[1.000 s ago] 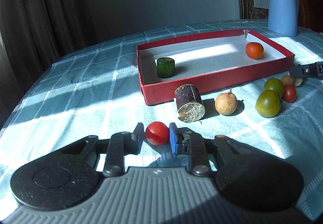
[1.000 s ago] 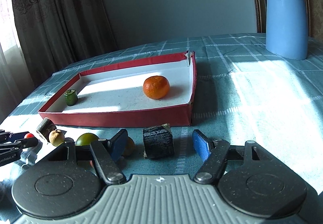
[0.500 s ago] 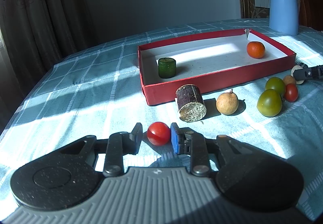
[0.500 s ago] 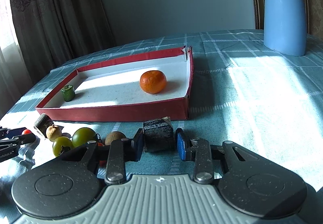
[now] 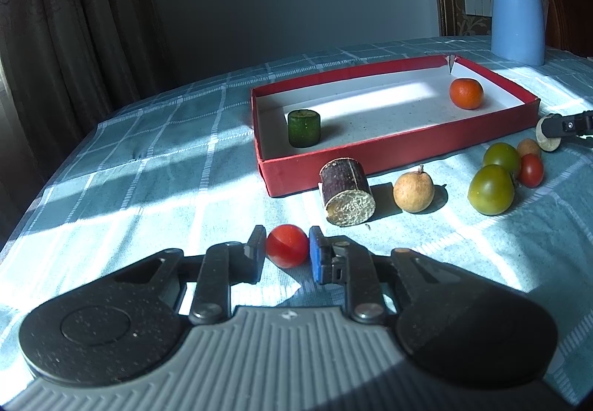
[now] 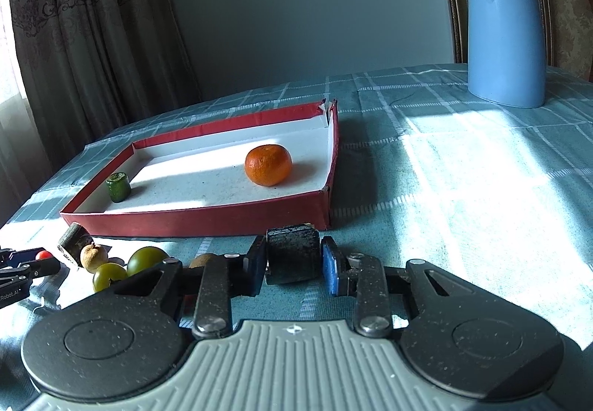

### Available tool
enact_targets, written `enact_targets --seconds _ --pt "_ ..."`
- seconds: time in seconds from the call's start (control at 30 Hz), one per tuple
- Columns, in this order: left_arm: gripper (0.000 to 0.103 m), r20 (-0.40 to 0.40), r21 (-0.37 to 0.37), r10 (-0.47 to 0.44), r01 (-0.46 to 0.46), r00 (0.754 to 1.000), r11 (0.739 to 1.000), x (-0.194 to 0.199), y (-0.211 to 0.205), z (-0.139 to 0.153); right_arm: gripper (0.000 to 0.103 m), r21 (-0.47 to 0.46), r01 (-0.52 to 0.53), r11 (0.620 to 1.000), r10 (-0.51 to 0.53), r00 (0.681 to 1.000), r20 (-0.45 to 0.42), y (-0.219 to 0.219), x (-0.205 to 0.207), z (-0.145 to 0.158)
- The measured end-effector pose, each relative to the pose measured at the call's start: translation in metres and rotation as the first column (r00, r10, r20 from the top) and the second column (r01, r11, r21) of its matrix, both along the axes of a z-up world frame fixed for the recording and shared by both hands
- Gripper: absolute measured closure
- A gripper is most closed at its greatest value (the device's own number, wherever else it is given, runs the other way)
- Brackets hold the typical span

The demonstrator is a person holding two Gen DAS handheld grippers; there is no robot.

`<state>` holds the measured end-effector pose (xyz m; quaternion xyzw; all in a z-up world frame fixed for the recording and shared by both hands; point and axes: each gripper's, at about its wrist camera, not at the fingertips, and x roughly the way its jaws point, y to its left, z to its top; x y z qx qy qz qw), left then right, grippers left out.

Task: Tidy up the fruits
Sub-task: 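Grasp the dark eggplant slice with the right tool, then carry the tomato and eggplant slice into the tray and open both tools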

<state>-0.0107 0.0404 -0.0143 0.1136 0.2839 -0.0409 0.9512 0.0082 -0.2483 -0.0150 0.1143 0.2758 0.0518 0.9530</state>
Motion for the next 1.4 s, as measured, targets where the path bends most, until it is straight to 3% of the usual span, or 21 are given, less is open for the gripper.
enact_targets --seconds 0.33,0.5,0.83,1.23,1.3,1.4 --pt "0.081 0.059 0.027 0.135 -0.137 0.989 0.990 -0.005 0.002 0.005 0.074 -0.036 0.008 0.999 -0.004 0.994 0.105 0.006 -0.015 0.010" --pt "0.081 0.066 0.040 0.158 -0.161 0.985 0.986 -0.005 0.000 0.005 0.077 -0.034 0.012 0.999 -0.008 0.994 0.106 0.005 -0.015 0.010" --pt "0.081 0.080 0.059 0.155 -0.160 0.985 0.985 -0.010 -0.004 0.005 0.083 -0.025 0.018 1.000 -0.015 0.994 0.111 0.004 -0.016 0.010" --pt "0.081 0.081 0.060 0.092 -0.097 0.992 0.993 -0.021 -0.018 0.007 0.084 -0.027 0.026 0.999 -0.021 0.988 0.152 0.002 -0.022 0.013" --pt "0.081 0.089 0.069 0.085 -0.091 0.992 0.993 -0.022 -0.022 0.007 0.084 -0.029 -0.008 1.000 0.011 0.995 0.102 0.001 -0.016 0.011" --pt "0.081 0.087 0.080 0.071 -0.078 0.994 0.994 -0.023 -0.027 0.005 0.080 -0.034 -0.007 0.999 0.010 0.995 0.099 0.002 -0.018 0.012"
